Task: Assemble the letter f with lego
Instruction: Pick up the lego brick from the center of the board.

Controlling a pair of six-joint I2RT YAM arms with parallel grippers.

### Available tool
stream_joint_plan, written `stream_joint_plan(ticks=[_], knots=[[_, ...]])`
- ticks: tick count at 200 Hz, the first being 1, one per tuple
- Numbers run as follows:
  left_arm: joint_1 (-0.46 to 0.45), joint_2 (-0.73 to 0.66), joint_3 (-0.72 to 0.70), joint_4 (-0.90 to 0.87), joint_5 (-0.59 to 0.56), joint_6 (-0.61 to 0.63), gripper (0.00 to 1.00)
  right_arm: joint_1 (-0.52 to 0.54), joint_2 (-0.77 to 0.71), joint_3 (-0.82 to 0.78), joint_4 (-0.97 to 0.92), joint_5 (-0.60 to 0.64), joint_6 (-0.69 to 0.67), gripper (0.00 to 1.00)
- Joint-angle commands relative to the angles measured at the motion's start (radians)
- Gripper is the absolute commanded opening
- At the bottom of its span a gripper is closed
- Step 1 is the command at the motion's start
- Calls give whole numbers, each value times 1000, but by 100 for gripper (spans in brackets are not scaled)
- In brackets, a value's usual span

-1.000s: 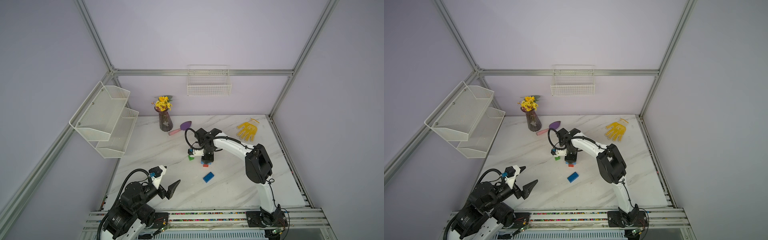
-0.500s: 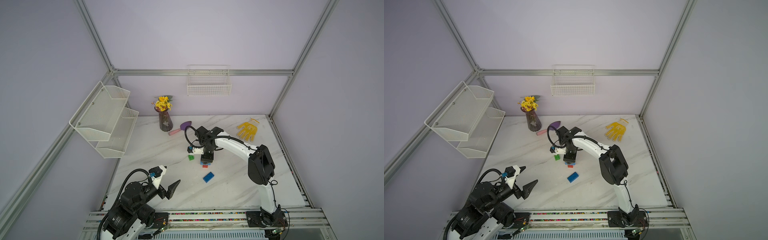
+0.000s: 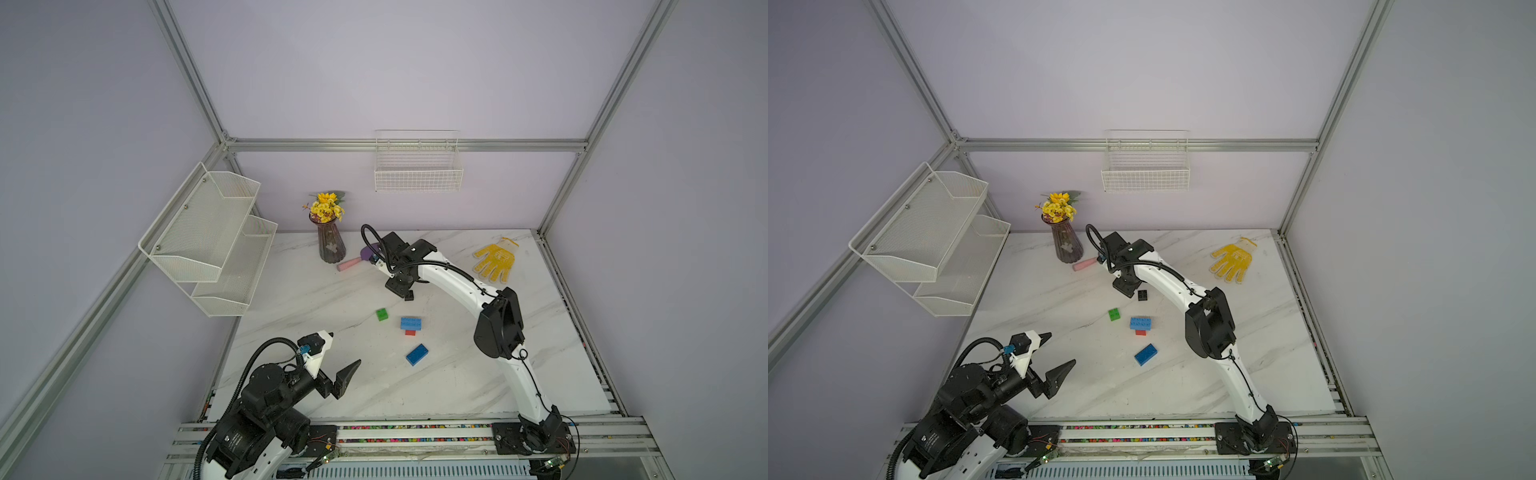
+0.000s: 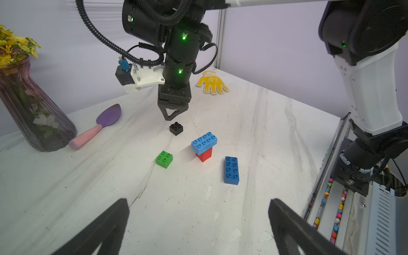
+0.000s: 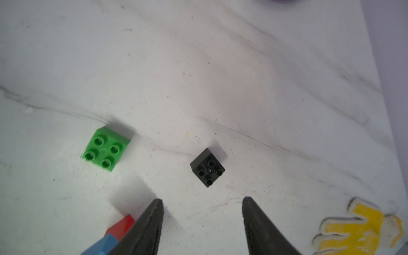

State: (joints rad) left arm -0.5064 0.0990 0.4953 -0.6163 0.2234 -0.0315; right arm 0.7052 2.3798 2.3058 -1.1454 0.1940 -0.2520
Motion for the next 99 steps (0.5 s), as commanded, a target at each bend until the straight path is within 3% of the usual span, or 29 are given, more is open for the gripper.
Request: stream_joint_plan(ticks=[1,40,99], knots=[[-6,-4,-8,26,10,31,100,-22,54,75,-108,32,303,56],[-6,-4,-8,26,15,32,100,-24,42,14,-63,-51,519,49],[-6,-8,-7,24,21,31,100,-28,60,-10,-66,-53,585,47]])
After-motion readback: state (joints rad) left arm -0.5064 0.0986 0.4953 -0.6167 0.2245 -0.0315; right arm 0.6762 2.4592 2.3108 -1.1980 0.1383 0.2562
